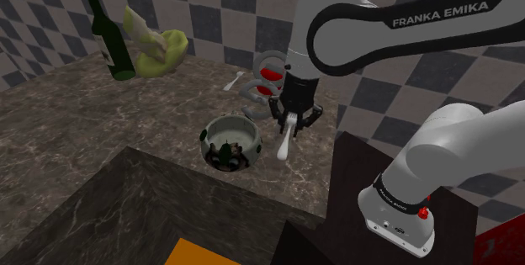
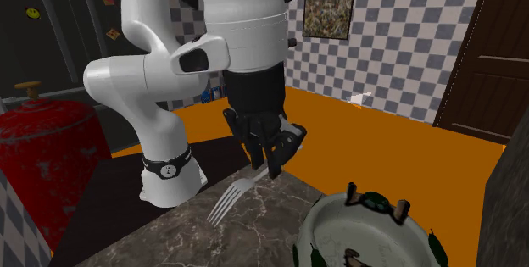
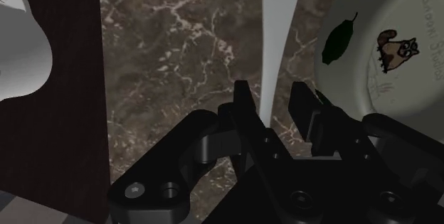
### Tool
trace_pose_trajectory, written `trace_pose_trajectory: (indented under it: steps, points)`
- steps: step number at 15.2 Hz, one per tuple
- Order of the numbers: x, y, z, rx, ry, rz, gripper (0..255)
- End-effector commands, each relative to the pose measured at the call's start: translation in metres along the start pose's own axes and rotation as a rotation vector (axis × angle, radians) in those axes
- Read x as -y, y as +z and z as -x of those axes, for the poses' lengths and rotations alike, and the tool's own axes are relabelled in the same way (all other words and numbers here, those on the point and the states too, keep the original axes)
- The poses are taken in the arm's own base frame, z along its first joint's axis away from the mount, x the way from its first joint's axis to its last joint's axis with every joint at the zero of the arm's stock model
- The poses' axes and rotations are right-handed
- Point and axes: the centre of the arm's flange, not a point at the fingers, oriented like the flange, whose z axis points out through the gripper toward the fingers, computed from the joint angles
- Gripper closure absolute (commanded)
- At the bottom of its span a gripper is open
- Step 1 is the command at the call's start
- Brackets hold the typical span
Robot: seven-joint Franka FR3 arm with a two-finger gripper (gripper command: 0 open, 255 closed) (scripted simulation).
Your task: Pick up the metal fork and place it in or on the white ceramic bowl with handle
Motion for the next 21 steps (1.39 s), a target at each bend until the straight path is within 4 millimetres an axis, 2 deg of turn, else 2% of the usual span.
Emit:
trace_pose_trajectory:
  steps: [1, 13, 21]
  points:
    - [0.000, -0.010, 0.001, 0.000, 0.000, 0.000, 255]
    - [0.001, -0.070, 0.010, 0.000, 0.000, 0.000, 255]
    - [0.097, -0.053, 0.051, 0.000, 0.000, 0.000, 255]
